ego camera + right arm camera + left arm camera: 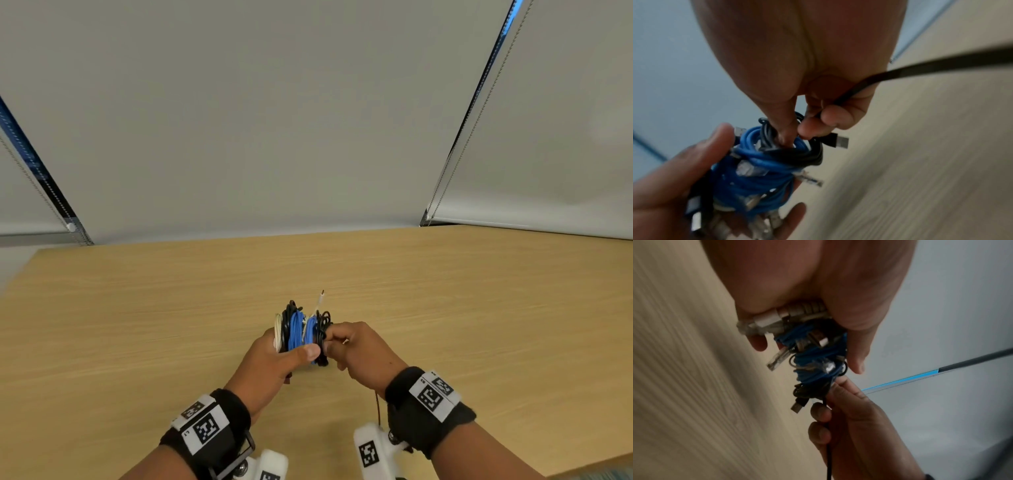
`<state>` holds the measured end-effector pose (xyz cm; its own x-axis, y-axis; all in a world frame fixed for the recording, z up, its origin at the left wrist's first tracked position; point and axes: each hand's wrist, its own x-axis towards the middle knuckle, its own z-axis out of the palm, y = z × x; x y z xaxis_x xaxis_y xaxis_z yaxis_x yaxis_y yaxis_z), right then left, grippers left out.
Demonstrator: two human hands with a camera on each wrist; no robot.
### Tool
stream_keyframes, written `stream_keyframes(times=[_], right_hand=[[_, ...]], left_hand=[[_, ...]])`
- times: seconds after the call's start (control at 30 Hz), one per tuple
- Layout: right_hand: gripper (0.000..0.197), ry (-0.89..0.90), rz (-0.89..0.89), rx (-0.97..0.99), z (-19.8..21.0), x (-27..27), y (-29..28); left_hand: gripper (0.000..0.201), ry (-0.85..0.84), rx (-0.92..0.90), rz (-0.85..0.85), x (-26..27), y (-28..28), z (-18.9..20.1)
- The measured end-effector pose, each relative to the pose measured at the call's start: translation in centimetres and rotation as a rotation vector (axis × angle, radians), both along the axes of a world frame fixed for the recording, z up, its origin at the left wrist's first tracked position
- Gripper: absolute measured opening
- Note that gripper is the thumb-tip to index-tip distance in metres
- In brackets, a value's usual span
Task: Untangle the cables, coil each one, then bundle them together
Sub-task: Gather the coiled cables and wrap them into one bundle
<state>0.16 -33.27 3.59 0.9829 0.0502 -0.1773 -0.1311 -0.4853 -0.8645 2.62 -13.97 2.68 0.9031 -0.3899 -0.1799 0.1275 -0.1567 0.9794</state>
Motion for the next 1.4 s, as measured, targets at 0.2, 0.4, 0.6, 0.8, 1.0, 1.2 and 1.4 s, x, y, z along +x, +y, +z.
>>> stream_keyframes(times=[0.2,0.4,0.6,0.8,1.0,1.2,1.4], right_hand=[[0.021,0.276,-0.116,0.436,-1.7,-0.8,-0.5],[0.034,0.368,-0.119,0.565,-3.1,-1.3,-0.4],[0.035,0.380,-0.119,0.621,-3.5,-1.0,-0.6],[0.034,0.401,-0.187,0.689,-3.4,-0.4,-0.8],[0.033,0.405,-0.166,0.636,-3.0,-0.1,-0.6],[0.034,0.400,-0.169,0.668,-3.3,-0.1,-0.4],[0.035,0.388,-0.149,0.657,-3.1,0.1,-0.6]], left_hand=[[0.054,0.268,-0.027,-0.078,0.3,1.1,0.2],[0.054,-0.032,0.146,-0.065,0.4,1.2,-0.4],[0.070,-0.136,0.132,0.027,0.3,1.0,-0.8],[0.049,0.094,0.078,0.072,0.9,0.9,-0.8],[0.042,0.056,0.094,0.053,1.1,-0.3,-0.2],[0.028,0.015,0.068,0.232,1.6,-0.6,-0.2],[0.028,-0.061,0.093,0.229,1.4,-0.1,-0.3]])
